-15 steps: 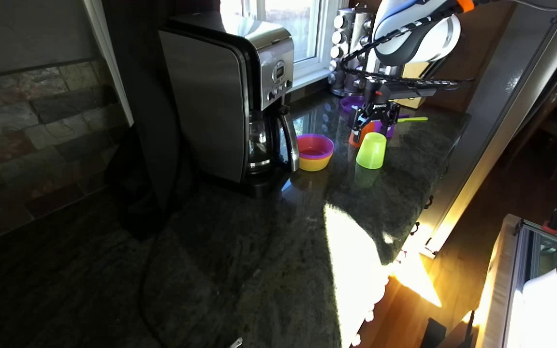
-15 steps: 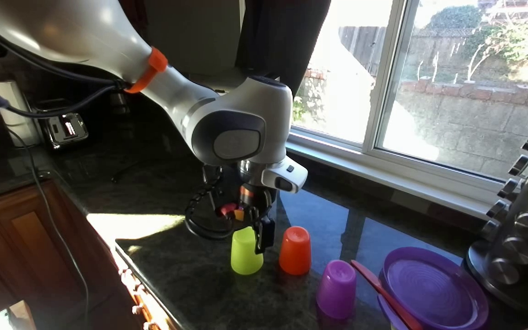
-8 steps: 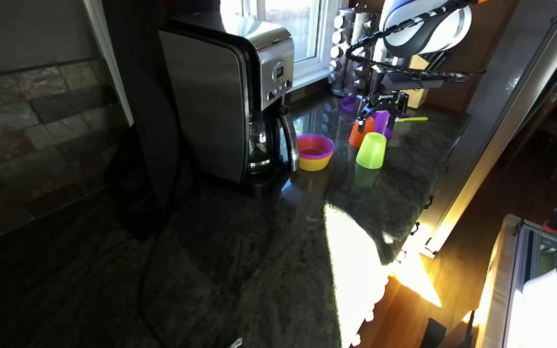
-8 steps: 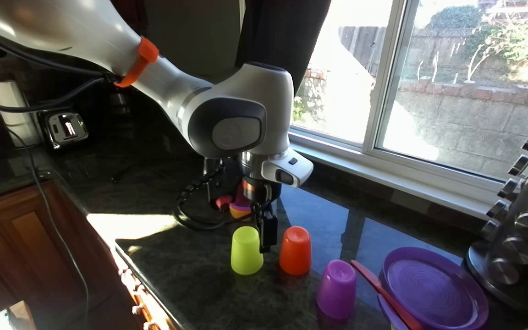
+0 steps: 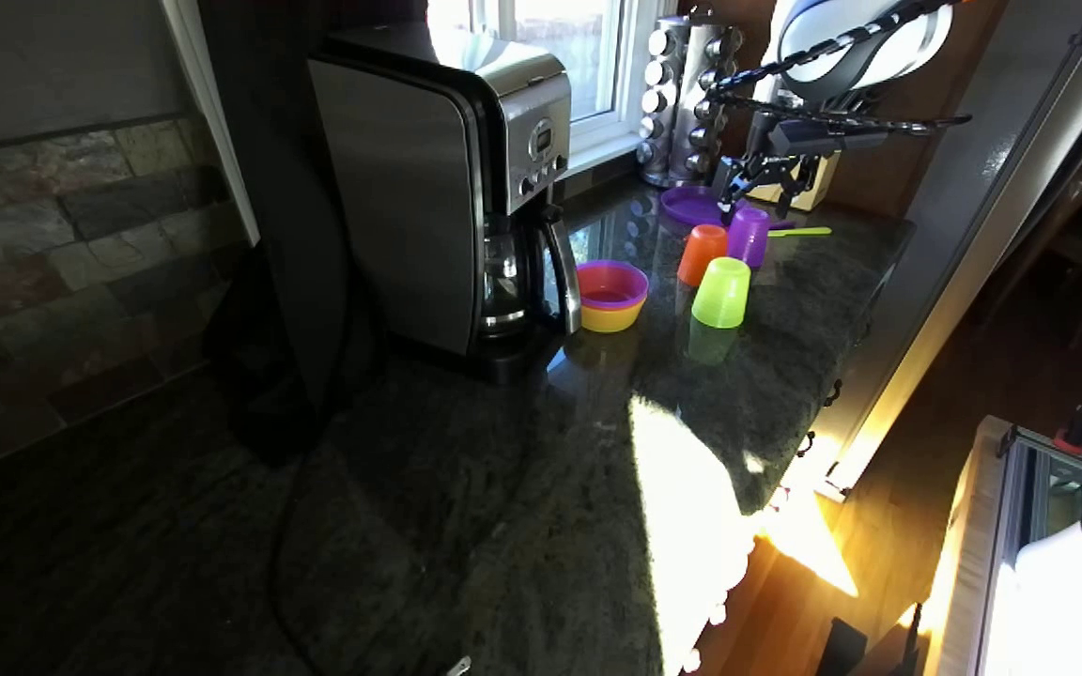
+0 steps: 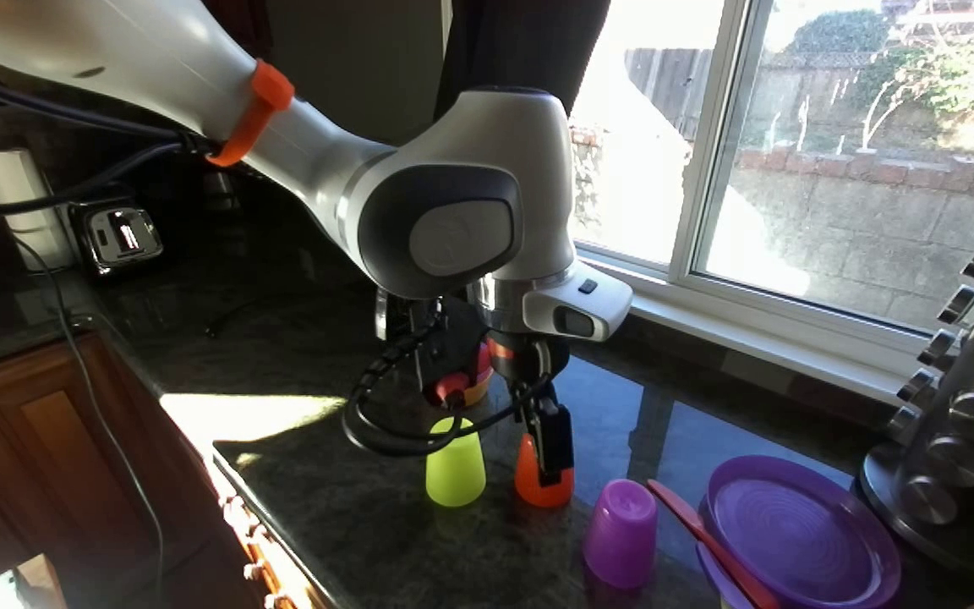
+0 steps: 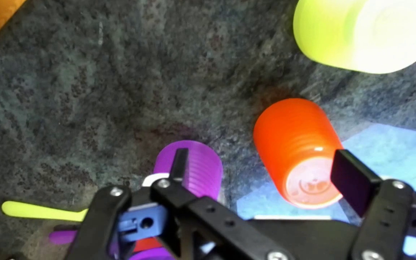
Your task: Move the yellow cup closer to the orange cup then place the purple cup on top of the two cups to make a tower.
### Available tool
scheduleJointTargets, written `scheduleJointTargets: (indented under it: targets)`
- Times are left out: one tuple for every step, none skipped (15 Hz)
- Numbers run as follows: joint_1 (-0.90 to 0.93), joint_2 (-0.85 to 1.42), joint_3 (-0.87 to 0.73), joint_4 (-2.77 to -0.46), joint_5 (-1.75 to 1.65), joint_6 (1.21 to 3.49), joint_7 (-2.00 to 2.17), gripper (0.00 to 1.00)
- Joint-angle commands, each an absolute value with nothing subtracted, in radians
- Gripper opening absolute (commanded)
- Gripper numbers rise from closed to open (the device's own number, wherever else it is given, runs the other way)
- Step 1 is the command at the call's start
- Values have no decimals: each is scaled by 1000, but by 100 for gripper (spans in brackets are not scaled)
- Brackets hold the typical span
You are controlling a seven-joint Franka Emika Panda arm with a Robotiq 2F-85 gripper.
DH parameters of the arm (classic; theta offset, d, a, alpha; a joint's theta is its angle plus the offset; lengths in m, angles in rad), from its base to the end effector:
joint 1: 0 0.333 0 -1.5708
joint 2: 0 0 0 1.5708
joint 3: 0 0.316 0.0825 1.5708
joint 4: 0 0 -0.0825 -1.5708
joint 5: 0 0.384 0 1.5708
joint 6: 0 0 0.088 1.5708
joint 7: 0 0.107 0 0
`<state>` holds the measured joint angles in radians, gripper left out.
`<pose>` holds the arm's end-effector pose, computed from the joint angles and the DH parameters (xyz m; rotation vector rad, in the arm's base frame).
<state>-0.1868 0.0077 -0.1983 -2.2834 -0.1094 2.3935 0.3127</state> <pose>0.4876 -0.1986 0.3597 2.9080 -0.9336 0.1520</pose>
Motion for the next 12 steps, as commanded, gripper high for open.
scheduleJointTargets:
  targets:
    - [-187, 23, -195, -2277, -98, 2468, 285, 100]
    - [-185, 32, -193, -2270, -89, 2477, 278, 100]
    - [-184, 40, -191, -2265, -81, 2489, 265, 100]
    - [-183, 52, -188, -2255, -69, 2493, 248, 100]
    - [-181, 63, -186, -2248, -56, 2499, 234, 100]
    - [-179, 79, -183, -2235, -35, 2495, 213, 100]
    - [-179, 91, -180, -2224, -16, 2493, 192, 100]
    - [-178, 104, -176, -2209, 6, 2486, 172, 100]
    - [-178, 115, -172, -2197, 27, 2481, 150, 100]
    - [-177, 127, -170, -2182, 37, 2473, 140, 100]
    - [-177, 139, -168, -2170, 44, 2469, 130, 100]
    - [-176, 151, -166, -2156, 48, 2465, 123, 100]
